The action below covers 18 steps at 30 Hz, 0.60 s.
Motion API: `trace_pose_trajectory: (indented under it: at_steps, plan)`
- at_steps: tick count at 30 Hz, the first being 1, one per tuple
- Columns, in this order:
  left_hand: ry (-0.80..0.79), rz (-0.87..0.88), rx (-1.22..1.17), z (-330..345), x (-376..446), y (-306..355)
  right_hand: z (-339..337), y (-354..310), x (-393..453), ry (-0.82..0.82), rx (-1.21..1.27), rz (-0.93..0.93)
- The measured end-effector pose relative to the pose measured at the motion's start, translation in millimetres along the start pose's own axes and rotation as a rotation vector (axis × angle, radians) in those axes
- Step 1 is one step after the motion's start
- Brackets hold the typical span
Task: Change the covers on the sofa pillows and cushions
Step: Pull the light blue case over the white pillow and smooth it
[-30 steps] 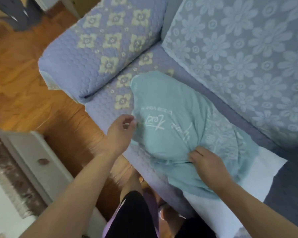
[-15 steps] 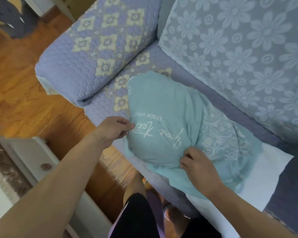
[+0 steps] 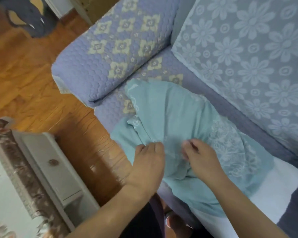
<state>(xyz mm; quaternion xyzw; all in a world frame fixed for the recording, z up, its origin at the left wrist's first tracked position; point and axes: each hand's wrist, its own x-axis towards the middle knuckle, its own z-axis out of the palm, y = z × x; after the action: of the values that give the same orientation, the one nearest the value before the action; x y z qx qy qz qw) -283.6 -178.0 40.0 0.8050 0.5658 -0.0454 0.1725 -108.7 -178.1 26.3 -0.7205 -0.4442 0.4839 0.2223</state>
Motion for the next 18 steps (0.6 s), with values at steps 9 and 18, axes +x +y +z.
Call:
trace_pose_trajectory:
  at_steps: [9,18]
  plan:
    - [0.118,0.203,-0.114,10.8,0.1,-18.4,13.3,-37.9,42.6,-0.211,-0.426,-0.015]
    - [0.047,0.342,-0.180,-1.0,0.7,-115.8,-2.8,-10.9,46.8,-0.210,-0.172,0.060]
